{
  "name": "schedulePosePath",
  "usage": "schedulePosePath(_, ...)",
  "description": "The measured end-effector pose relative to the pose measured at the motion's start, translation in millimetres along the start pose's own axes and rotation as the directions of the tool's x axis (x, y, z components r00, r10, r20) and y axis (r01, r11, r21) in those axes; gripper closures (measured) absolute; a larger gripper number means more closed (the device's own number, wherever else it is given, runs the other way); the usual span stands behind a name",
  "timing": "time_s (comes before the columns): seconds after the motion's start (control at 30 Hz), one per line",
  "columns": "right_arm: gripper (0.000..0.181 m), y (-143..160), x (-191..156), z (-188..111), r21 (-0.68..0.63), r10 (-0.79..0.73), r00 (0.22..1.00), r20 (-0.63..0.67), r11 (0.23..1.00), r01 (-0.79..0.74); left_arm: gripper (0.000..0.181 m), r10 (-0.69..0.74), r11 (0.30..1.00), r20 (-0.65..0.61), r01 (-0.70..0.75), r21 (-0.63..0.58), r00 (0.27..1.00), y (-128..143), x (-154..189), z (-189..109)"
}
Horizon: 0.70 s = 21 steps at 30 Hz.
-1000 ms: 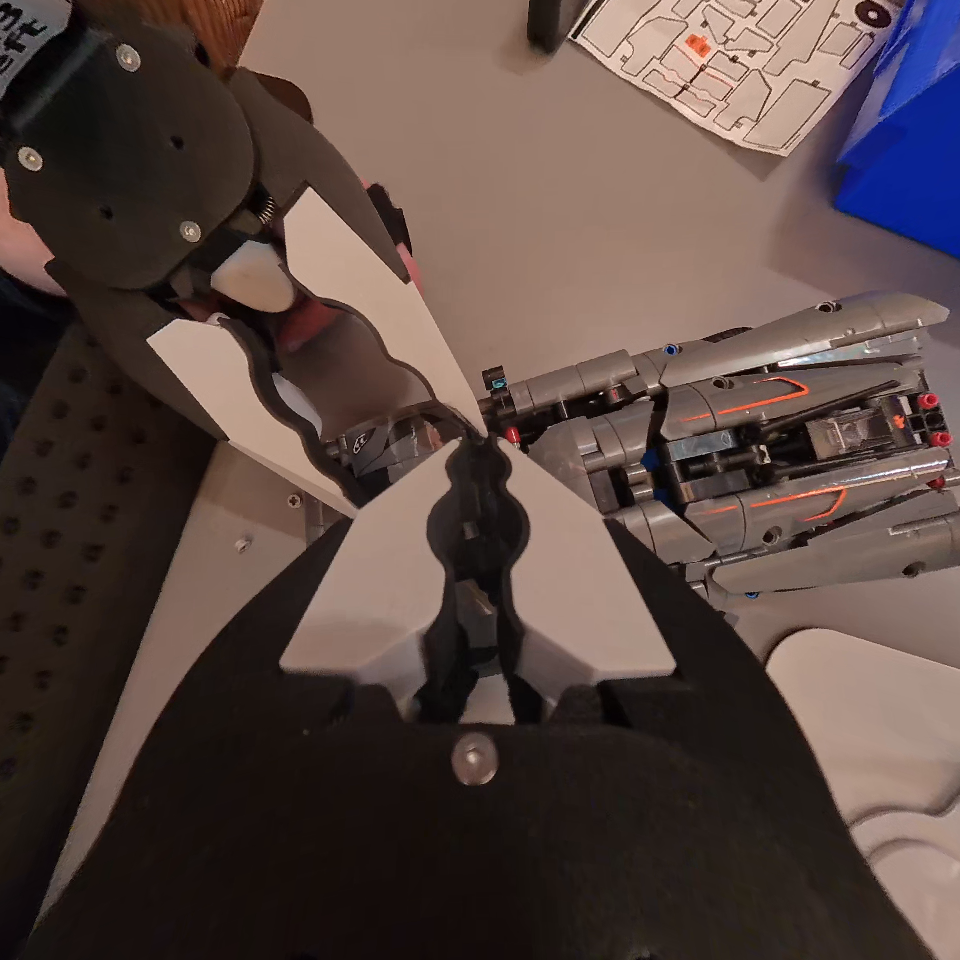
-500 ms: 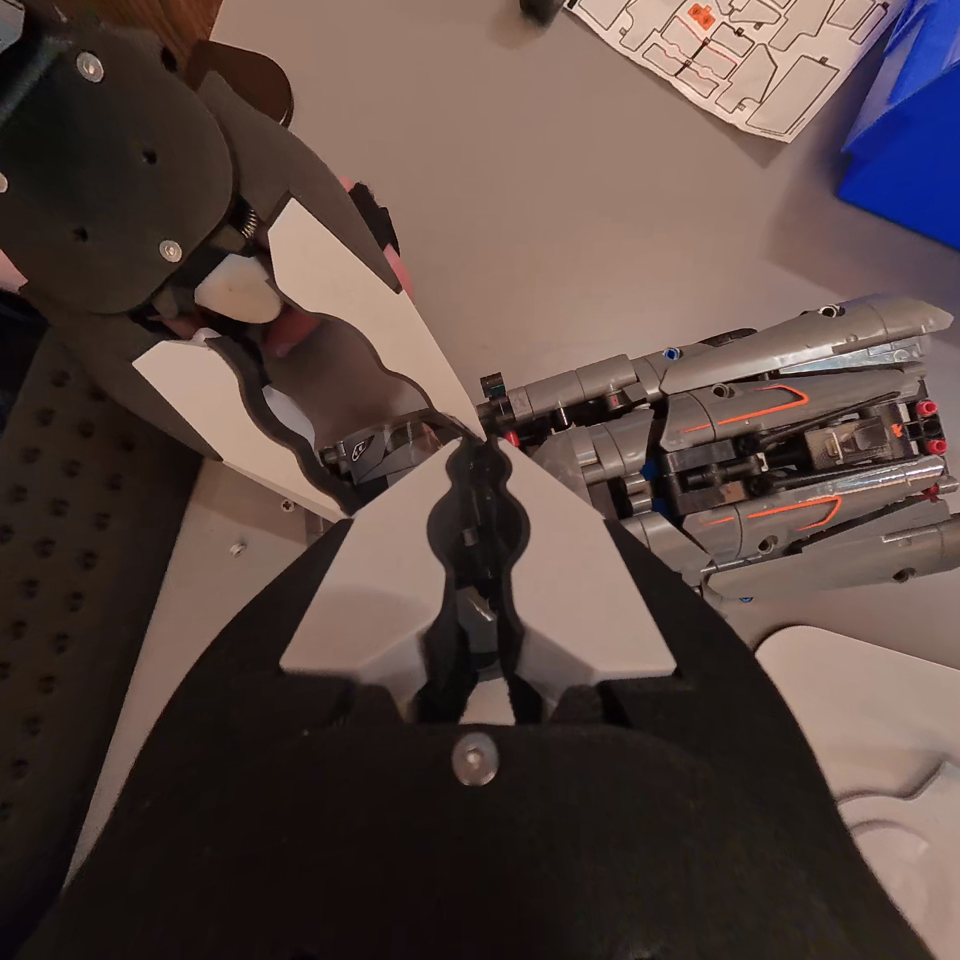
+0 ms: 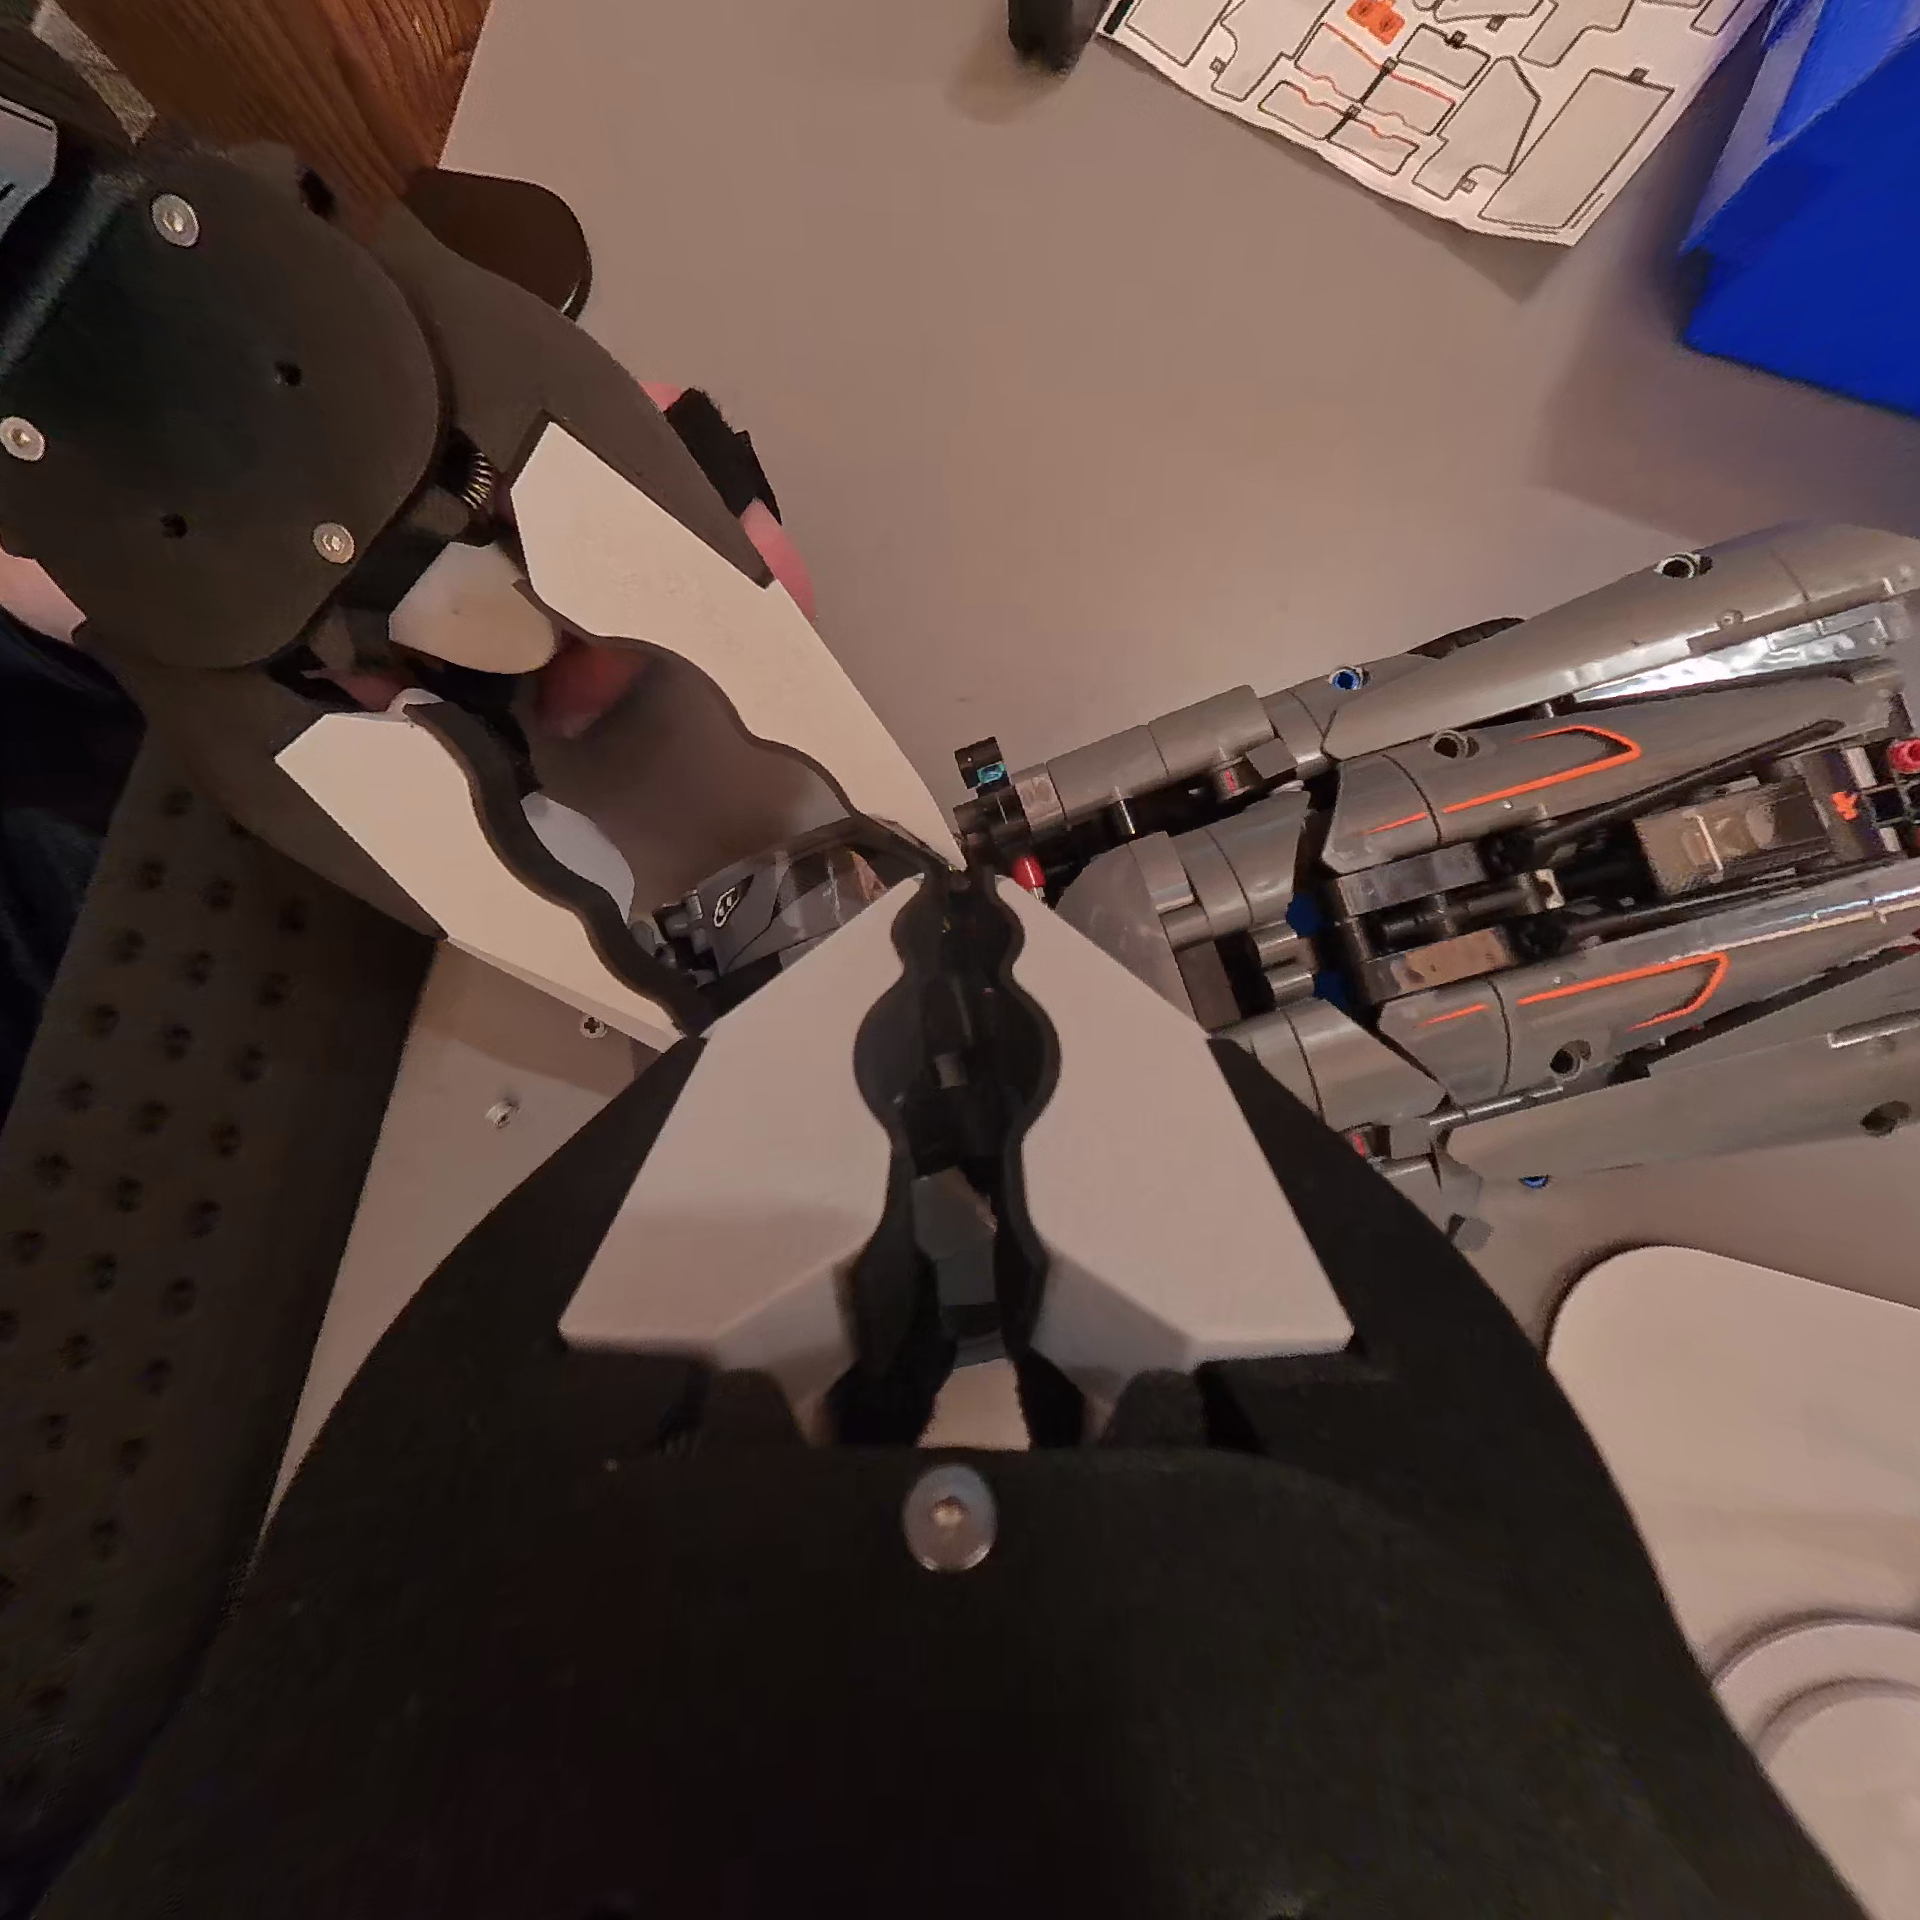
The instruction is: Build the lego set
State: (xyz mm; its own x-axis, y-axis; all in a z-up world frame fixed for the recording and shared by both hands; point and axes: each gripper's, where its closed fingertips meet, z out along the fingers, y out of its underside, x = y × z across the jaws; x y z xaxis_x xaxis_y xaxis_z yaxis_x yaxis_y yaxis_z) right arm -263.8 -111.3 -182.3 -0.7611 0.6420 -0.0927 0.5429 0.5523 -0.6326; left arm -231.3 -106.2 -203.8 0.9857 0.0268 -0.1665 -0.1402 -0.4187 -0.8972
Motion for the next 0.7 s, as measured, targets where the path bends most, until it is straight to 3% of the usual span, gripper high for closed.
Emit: schedulePosePath(0.7, 0.177, -0.1, -3.8, 2.7, -0.04, 0.083, 0.996, -0.032, 0.996, -0.085, 0.114, 0.025, 1.0, 0.0, -0.025, -0.004, 1.0, -0.6, 3.5, 2.5)
